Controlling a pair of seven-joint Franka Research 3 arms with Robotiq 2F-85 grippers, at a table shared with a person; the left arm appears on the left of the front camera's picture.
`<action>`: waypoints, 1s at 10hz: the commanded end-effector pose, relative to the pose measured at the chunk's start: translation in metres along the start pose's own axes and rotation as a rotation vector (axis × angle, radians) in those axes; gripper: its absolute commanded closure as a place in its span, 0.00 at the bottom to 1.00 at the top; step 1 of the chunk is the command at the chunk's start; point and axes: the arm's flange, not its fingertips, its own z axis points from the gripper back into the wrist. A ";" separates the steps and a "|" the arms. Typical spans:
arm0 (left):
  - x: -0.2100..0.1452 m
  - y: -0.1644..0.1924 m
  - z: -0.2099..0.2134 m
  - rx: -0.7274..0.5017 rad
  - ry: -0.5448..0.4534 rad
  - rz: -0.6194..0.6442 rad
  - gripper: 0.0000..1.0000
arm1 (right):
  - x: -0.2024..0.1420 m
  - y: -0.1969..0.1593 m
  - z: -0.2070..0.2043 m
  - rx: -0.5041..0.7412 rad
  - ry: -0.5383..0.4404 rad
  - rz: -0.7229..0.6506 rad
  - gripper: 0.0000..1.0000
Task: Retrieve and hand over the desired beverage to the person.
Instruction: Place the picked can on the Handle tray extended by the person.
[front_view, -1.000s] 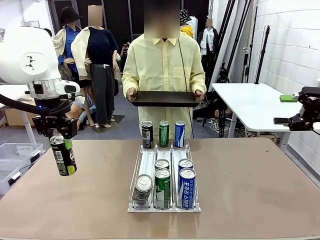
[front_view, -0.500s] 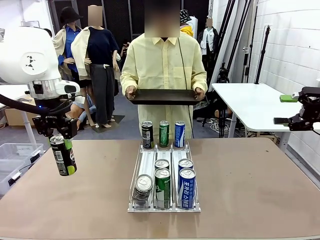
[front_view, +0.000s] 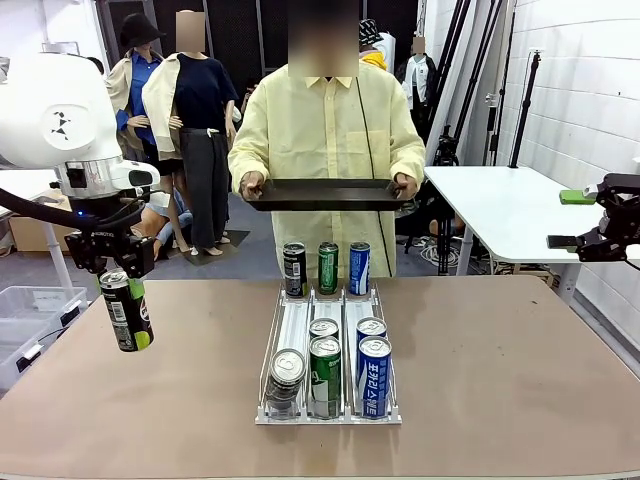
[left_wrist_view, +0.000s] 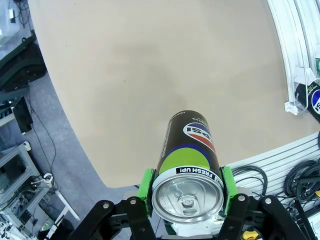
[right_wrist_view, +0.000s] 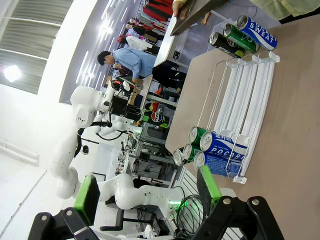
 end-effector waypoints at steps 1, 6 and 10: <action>-0.001 0.001 0.004 0.003 -0.008 0.003 1.00 | 0.000 0.001 0.000 0.011 0.001 -0.007 0.00; -0.001 0.001 0.004 0.003 -0.008 0.003 1.00 | 0.000 0.001 0.000 0.011 0.001 -0.007 0.00; -0.001 0.001 0.004 0.003 -0.008 0.003 1.00 | 0.000 0.001 0.000 0.011 0.001 -0.007 0.00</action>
